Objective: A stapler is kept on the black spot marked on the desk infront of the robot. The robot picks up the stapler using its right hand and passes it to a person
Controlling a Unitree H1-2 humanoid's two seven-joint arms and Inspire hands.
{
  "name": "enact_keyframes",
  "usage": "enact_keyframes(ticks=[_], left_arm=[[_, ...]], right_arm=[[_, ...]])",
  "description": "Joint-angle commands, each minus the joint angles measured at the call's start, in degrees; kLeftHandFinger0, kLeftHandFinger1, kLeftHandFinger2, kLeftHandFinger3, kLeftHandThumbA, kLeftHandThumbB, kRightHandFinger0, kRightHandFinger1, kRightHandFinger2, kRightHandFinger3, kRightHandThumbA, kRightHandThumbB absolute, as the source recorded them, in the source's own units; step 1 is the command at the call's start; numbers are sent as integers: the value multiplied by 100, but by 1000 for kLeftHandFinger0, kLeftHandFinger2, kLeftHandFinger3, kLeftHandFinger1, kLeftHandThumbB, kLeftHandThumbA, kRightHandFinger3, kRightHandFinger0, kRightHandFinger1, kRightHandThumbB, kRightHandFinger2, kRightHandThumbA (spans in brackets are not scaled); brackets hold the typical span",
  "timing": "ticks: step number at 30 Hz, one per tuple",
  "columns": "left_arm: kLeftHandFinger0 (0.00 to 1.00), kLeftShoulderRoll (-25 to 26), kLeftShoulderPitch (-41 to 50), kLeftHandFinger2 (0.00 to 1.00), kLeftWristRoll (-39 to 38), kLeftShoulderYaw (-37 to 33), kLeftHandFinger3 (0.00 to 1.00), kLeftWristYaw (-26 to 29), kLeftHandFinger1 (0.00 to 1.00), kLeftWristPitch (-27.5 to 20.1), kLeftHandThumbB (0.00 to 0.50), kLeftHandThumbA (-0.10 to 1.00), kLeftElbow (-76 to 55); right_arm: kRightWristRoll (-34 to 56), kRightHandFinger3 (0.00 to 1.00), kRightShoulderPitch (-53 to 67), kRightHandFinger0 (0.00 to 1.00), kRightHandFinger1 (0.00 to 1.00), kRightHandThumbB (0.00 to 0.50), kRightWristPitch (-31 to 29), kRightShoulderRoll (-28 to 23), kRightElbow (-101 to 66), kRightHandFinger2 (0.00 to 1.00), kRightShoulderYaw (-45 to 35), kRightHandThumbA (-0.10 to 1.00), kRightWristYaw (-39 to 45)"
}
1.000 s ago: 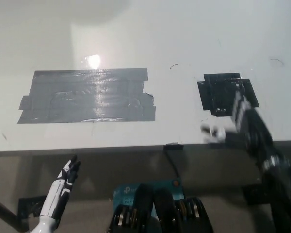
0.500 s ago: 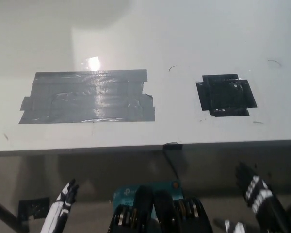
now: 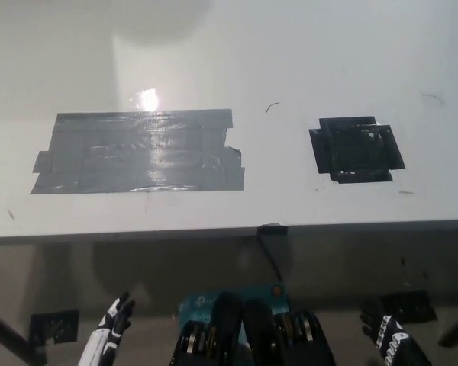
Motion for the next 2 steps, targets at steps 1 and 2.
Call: enact_keyframes(ticks=[1, 2], left_arm=[[1000, -5, 12, 1000, -10, -14, 1000, 37, 1000, -314, 500, 1000, -126], [1000, -5, 12, 1000, -10, -14, 1000, 37, 1000, -314, 500, 1000, -126]], right_arm=[[-13, 1000, -84, 1000, 1000, 417, -448, -88, 47, 1000, -40, 996, 222], [-13, 1000, -84, 1000, 1000, 417, -448, -88, 47, 1000, -40, 996, 222]])
